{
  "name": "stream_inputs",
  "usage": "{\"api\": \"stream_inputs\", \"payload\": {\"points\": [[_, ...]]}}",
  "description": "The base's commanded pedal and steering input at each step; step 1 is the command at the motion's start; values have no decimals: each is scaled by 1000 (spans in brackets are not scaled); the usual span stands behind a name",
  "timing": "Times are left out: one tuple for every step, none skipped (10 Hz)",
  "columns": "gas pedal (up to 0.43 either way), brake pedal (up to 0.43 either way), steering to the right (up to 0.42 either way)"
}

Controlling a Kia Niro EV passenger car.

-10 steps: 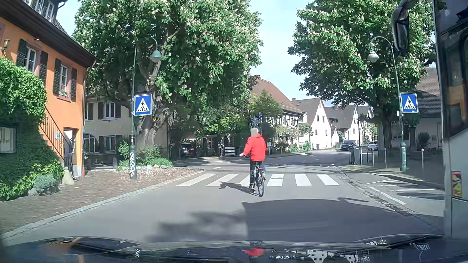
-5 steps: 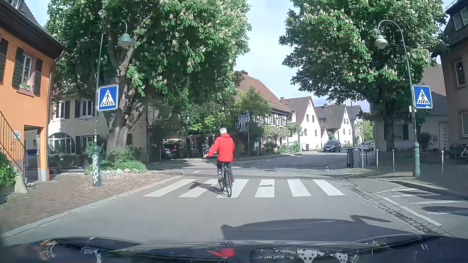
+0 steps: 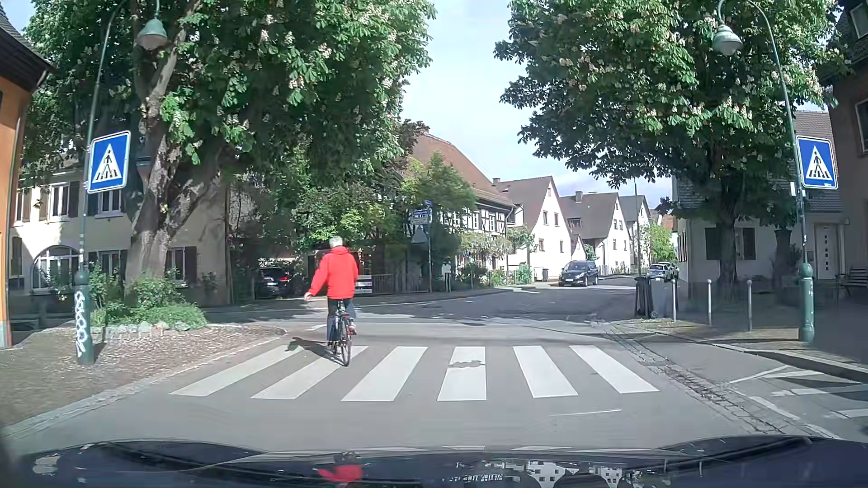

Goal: Follow the waypoints while adhering to traffic rules and regulations

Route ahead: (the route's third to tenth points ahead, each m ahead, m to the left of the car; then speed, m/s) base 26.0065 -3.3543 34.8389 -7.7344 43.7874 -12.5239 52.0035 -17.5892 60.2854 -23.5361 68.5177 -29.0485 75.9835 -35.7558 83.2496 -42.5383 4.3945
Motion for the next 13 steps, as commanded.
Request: {"api": "stream_inputs", "payload": {"points": [[87, 0, 99], [87, 0, 99], [87, 0, 99], [98, 0, 97], [98, 0, 94], [98, 0, 90], [98, 0, 88], [98, 0, 87], [98, 0, 86], [98, 0, 85], [98, 0, 81], [98, 0, 74], [98, 0, 68]]}}
